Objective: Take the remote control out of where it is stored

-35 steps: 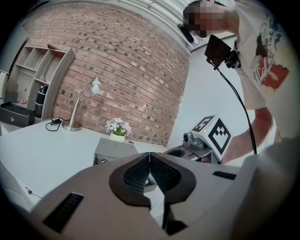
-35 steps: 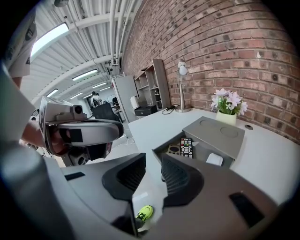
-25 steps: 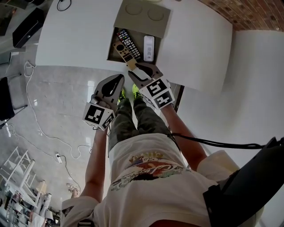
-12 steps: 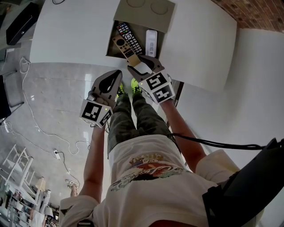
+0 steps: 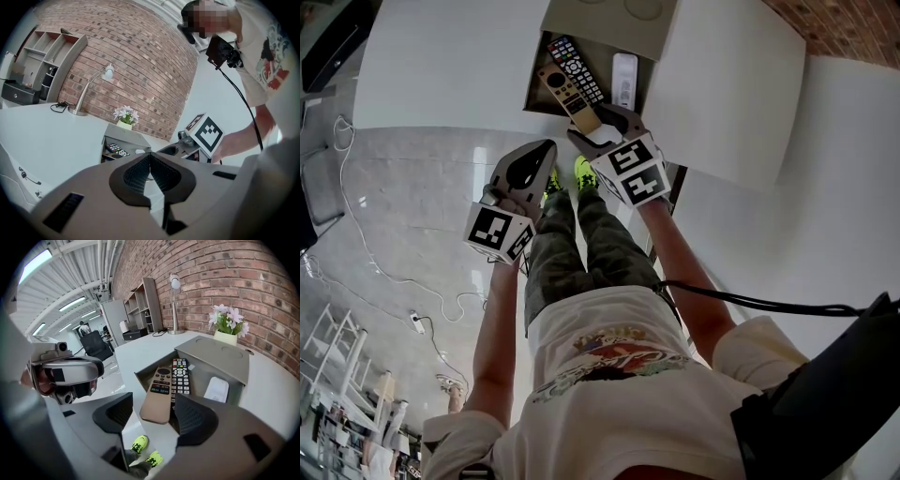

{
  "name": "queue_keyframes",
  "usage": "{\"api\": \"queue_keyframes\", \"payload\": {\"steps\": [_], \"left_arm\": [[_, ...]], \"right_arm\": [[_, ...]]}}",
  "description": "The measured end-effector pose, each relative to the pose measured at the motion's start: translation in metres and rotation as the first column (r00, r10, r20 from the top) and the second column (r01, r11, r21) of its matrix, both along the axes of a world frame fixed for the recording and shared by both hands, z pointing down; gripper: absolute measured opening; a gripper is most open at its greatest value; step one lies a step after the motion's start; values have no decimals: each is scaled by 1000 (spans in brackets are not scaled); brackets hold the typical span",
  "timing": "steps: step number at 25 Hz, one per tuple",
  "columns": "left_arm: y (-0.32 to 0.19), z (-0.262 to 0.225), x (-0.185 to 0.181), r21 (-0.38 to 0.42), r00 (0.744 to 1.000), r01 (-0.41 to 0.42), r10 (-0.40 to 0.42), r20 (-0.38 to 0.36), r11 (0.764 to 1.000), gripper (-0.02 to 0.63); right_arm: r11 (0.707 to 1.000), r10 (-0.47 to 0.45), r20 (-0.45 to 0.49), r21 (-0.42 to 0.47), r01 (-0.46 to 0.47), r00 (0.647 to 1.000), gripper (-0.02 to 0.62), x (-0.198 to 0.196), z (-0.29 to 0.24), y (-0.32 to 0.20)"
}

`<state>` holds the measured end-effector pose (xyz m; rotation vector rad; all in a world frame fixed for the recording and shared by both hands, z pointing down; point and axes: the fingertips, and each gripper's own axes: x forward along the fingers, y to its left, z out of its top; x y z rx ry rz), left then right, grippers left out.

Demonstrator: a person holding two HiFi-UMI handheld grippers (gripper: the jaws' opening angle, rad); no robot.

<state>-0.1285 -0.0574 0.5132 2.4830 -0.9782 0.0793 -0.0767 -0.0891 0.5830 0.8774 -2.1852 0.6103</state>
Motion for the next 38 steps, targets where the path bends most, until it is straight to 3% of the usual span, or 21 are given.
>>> {"api": "queue_keyframes", "payload": {"steps": [19,26,38], "left_arm": [[1,11,-17,-26,1000,0,0,-18,1000,6],[4,12,-18,-43,1000,4,-5,-31,999,6],[-1,13,-13,-46,999,-12,10,-35,999,6]], "right_arm": [[998,13,-64,-57,-16,998,267,-3,18,-1],[999,20,-88,-34,-23,996,267,2,21,-6],[998,26,-77,-49,-30,997,238,2,25,-10]]}}
